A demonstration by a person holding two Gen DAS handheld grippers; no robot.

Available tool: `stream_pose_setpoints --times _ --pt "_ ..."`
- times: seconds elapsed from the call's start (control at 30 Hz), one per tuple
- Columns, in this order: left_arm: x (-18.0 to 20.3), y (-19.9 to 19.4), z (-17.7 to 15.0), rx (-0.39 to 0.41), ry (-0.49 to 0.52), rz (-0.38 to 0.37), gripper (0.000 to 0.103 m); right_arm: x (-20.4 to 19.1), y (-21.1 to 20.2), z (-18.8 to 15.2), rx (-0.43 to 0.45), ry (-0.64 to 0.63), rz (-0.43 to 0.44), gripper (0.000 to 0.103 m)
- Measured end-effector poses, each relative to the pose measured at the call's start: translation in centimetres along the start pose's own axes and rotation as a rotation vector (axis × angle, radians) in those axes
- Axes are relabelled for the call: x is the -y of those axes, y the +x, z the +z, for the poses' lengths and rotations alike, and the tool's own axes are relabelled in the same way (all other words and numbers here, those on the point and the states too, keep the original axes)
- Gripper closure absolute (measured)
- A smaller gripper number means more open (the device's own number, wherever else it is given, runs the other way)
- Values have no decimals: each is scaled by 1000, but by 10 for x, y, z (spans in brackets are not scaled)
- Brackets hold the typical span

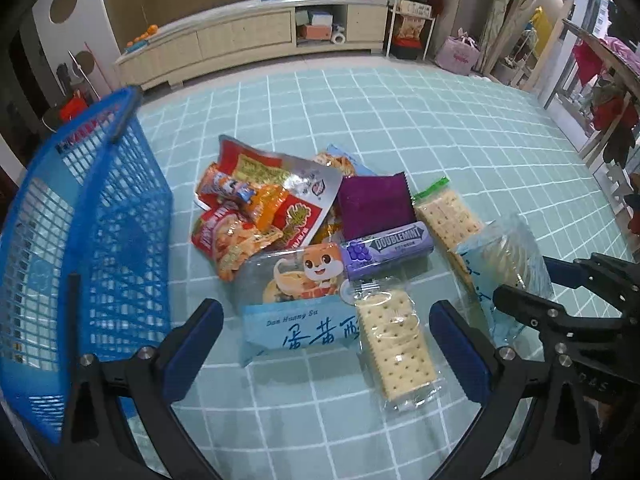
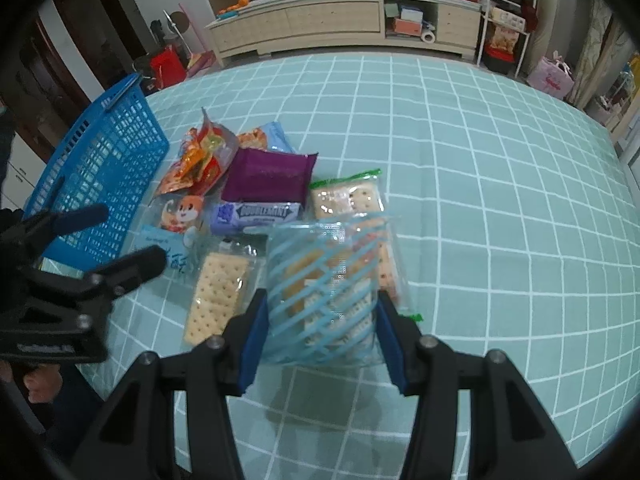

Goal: Organize snacks
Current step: 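Close the right tool on the striped bag while the left tool grasps the Dan Huang Su bag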

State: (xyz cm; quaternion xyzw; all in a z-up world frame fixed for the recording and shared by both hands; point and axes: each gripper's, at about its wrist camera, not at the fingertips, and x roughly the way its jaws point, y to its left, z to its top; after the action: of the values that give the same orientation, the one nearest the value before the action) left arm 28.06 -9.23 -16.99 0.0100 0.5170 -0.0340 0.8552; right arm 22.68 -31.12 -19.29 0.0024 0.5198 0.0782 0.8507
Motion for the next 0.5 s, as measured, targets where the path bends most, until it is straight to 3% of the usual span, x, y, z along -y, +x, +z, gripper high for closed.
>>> stream_pose_setpoints --times 0.13,0.3,0.5 --pt "-2 15 1 -23 -7 34 21 2 6 2 -4 9 3 47" --pt "-12 37 -1 -68 -42 86 21 5 12 0 -6 11 -5 47" --pt "-17 49 -1 -83 -72 56 28 6 19 -2 -8 10 -2 47"
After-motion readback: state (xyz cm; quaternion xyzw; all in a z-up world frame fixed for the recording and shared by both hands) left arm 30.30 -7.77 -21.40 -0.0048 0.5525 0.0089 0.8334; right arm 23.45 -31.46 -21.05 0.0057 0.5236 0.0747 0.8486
